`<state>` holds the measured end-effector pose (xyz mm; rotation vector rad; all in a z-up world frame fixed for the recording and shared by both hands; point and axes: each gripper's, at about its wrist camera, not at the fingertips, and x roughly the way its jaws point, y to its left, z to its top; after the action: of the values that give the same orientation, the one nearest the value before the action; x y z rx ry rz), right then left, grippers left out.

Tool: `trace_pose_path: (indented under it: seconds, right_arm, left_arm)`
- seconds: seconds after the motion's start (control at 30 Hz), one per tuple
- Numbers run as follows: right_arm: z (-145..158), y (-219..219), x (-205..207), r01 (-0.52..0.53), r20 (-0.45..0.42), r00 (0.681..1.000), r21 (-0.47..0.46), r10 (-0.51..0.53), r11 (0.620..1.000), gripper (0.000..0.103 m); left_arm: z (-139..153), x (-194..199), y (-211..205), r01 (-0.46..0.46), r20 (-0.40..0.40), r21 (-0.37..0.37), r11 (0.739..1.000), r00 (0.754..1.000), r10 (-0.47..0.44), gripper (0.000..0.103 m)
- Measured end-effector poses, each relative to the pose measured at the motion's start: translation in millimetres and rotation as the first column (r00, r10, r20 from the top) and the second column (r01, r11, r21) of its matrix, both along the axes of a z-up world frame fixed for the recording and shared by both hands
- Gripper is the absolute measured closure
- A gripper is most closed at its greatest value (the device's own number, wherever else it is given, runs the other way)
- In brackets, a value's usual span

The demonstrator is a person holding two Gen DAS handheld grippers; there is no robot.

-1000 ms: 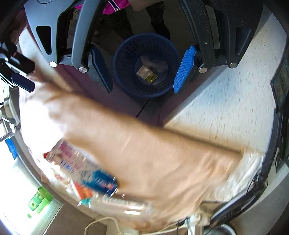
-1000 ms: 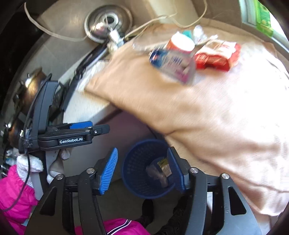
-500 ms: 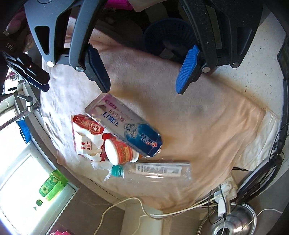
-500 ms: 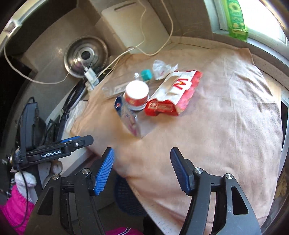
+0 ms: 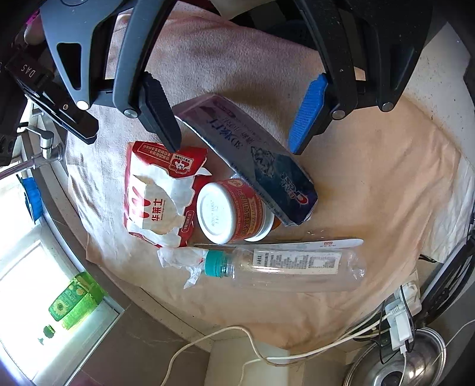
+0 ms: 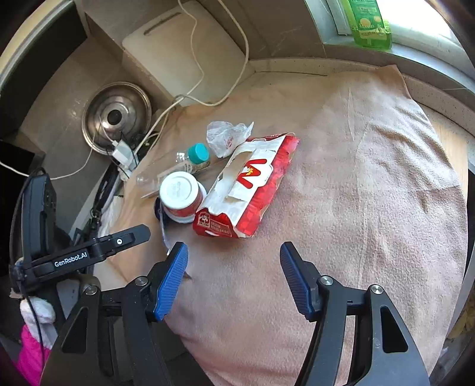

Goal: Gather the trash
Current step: 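Grasp the toothpaste box with the left tool while the right tool grasps the red wrapper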

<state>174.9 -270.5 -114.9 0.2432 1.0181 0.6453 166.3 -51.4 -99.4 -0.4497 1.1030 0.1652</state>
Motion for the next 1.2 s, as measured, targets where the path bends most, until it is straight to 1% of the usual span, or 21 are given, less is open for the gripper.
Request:
trace_pose_path:
  seconds: [0.17,0.4,0.57,0.77,1.0,1.13,1.2]
  right_arm:
    - [-11.9,-1.6,24.2,0.015,-0.069,0.998,0.047,-0.011,0.999,0.039]
    - [-27.7,8.3,51.1,0.023,-0.131,0.991,0.078,-0.012,0.997,0.039]
    - [-35.8,13.8,65.0,0.028,-0.162,0.987,0.099,-0.012,0.995,0.039]
    - [-42.4,19.4,77.4,0.034,-0.19,0.982,0.113,-0.012,0.993,0.039]
    - [-47.7,24.4,84.3,0.034,-0.206,0.979,0.126,-0.007,0.992,0.039]
    - [-47.0,27.0,86.5,0.03,-0.205,0.979,0.131,-0.003,0.991,0.039]
    - [-46.9,28.1,87.2,0.028,-0.205,0.979,0.133,0.0,0.991,0.039]
  left_arm:
    - [-8.9,14.6,1.6,-0.015,-0.035,0.029,0.999,0.999,0.016,0.026]
    - [-22.4,25.8,8.4,-0.031,-0.082,0.043,0.999,0.996,0.034,0.026]
    - [-27.6,29.1,12.8,-0.035,-0.094,0.042,0.999,0.995,0.039,0.026]
    - [-31.7,27.7,20.5,-0.038,-0.1,0.022,0.999,0.994,0.04,0.027]
    - [-28.0,20.4,25.9,-0.039,-0.085,0.003,0.999,0.996,0.039,0.042]
    - [-27.8,15.6,30.2,-0.049,-0.075,-0.017,0.999,0.996,0.047,0.047]
    - [-28.0,13.9,31.9,-0.054,-0.073,-0.022,0.998,0.996,0.052,0.058]
